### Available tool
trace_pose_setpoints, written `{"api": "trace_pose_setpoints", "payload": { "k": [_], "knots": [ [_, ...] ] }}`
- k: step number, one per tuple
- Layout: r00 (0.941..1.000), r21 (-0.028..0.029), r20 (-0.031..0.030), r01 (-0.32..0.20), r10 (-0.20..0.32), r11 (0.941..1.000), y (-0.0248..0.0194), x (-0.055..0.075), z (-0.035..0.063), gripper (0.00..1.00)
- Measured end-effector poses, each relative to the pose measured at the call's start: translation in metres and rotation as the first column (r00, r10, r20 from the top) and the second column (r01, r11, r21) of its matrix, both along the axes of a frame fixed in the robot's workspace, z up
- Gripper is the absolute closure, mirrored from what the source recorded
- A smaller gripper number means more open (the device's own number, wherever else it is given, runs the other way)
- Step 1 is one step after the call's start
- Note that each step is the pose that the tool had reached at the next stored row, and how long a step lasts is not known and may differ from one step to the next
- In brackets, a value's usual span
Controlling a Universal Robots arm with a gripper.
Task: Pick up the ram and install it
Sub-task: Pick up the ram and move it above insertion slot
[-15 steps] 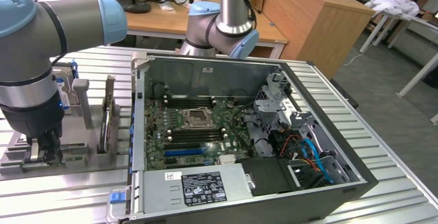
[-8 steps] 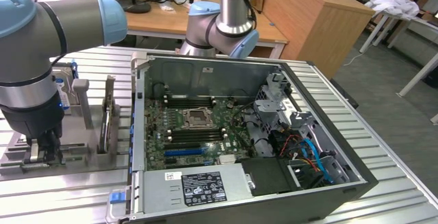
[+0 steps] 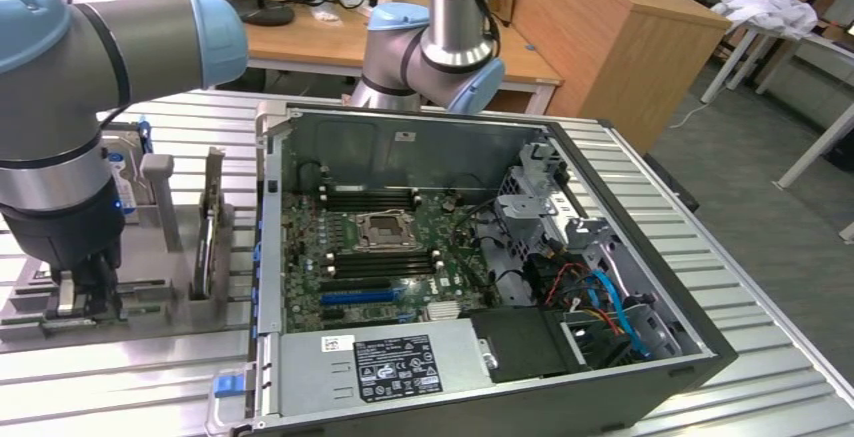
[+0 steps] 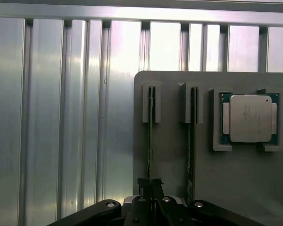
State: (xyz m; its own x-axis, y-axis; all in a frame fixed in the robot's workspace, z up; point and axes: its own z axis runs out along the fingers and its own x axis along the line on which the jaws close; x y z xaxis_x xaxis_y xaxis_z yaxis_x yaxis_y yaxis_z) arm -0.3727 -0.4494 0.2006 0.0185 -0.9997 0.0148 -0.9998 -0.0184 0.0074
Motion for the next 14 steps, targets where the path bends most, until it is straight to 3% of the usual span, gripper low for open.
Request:
{"api": "trace_pose_setpoints", "payload": {
  "k": [10,14],
  "knots": [
    [0.9998,0.0000,0.0001,0.018,-0.018,0.9998,0.0000,0.0000,0.0079,0.88],
    [0.9998,0.0043,0.0003,0.020,-0.020,0.9998,0.0000,0.0001,0.0096,0.88]
  ]
}}
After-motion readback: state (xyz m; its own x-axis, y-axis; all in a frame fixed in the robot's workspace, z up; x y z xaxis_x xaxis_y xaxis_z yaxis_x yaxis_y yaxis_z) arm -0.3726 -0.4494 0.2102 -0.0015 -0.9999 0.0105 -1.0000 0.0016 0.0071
